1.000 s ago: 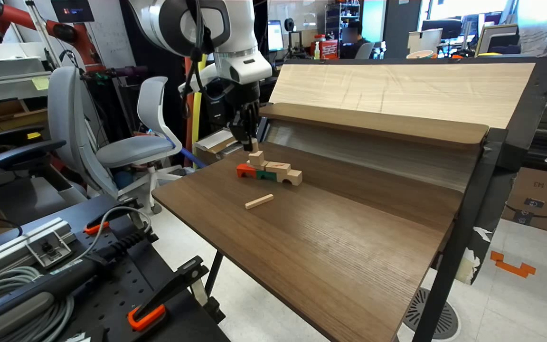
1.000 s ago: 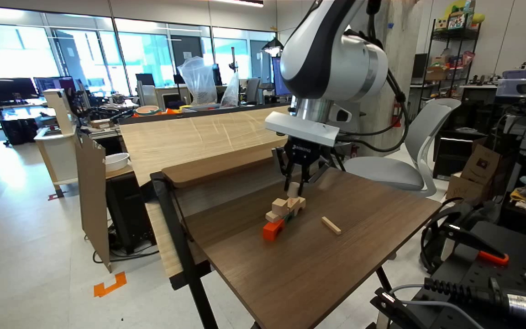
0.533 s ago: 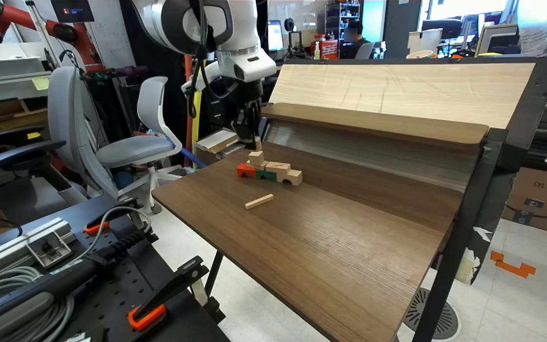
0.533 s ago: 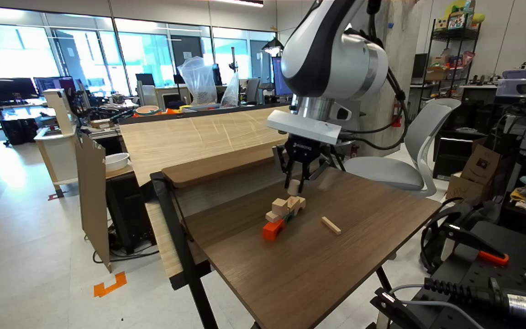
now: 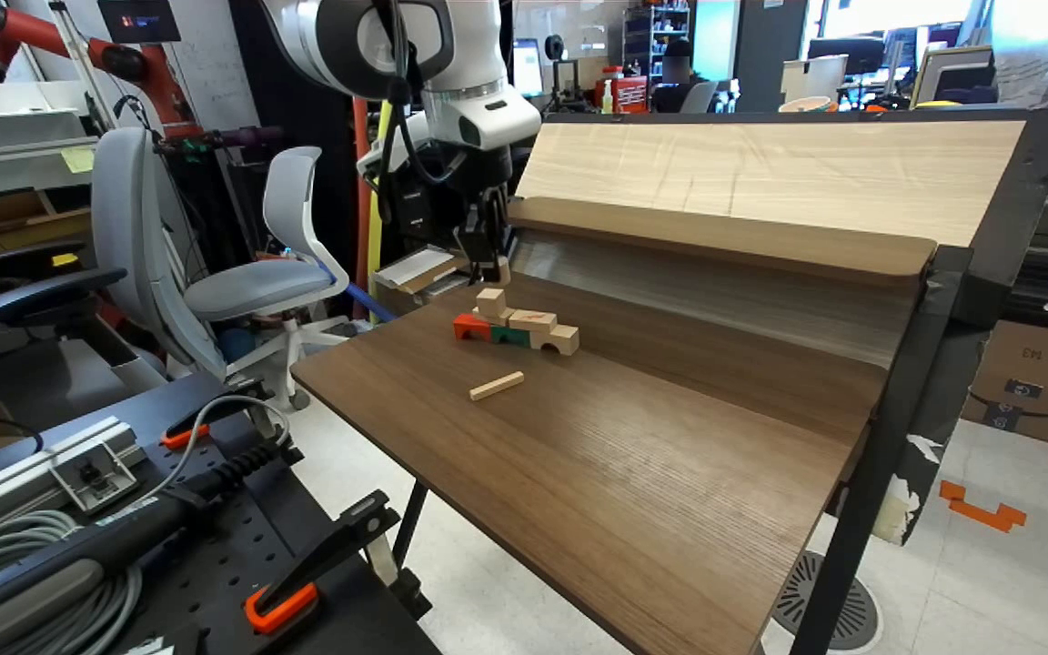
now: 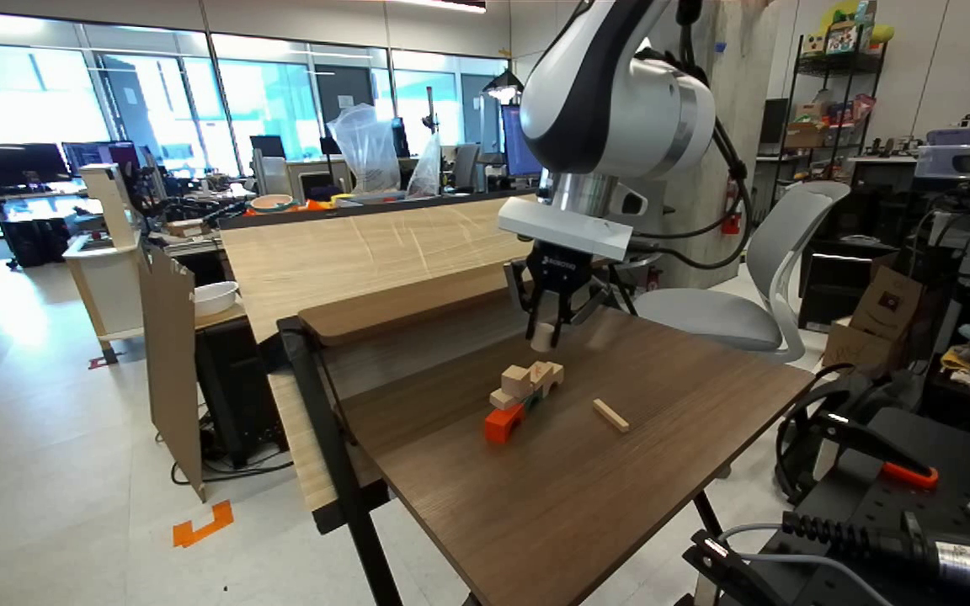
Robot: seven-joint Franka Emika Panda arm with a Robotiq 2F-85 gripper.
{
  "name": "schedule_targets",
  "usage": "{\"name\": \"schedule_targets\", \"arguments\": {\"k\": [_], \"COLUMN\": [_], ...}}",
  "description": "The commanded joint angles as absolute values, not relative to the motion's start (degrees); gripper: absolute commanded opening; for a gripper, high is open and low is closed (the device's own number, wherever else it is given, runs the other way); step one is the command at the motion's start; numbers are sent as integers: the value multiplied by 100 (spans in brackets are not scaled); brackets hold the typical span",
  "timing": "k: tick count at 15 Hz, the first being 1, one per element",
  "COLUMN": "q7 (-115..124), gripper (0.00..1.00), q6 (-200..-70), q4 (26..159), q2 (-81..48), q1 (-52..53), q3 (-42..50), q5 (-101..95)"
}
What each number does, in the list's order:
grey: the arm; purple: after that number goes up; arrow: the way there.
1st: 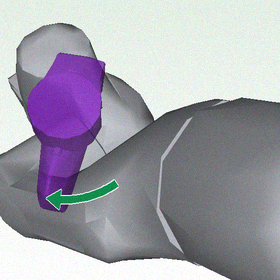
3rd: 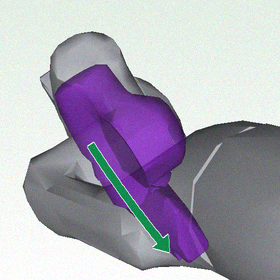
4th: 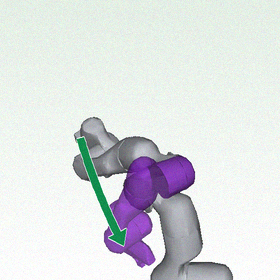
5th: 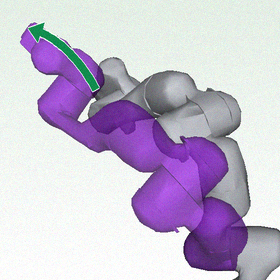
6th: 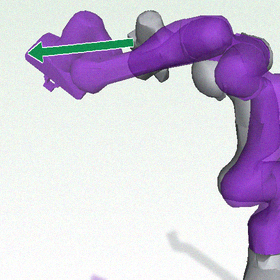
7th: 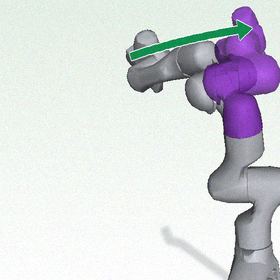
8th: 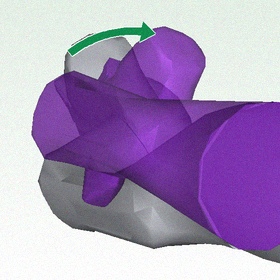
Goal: Put the cylindrical block on top of the stacked blocks
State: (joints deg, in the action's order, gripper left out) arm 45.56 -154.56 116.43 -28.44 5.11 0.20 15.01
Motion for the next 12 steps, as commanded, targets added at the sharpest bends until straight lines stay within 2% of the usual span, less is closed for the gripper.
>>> {"name": "schedule_targets", "arguments": {"k": [1, 12], "q7": [4474, 4441], "gripper": [8, 8], "q6": [-15455, -15471], "q4": [11468, 11390], "q2": [-2978, -3091], "q1": [581, 709], "q3": [102, 89], "q5": [1479, 1462]}}
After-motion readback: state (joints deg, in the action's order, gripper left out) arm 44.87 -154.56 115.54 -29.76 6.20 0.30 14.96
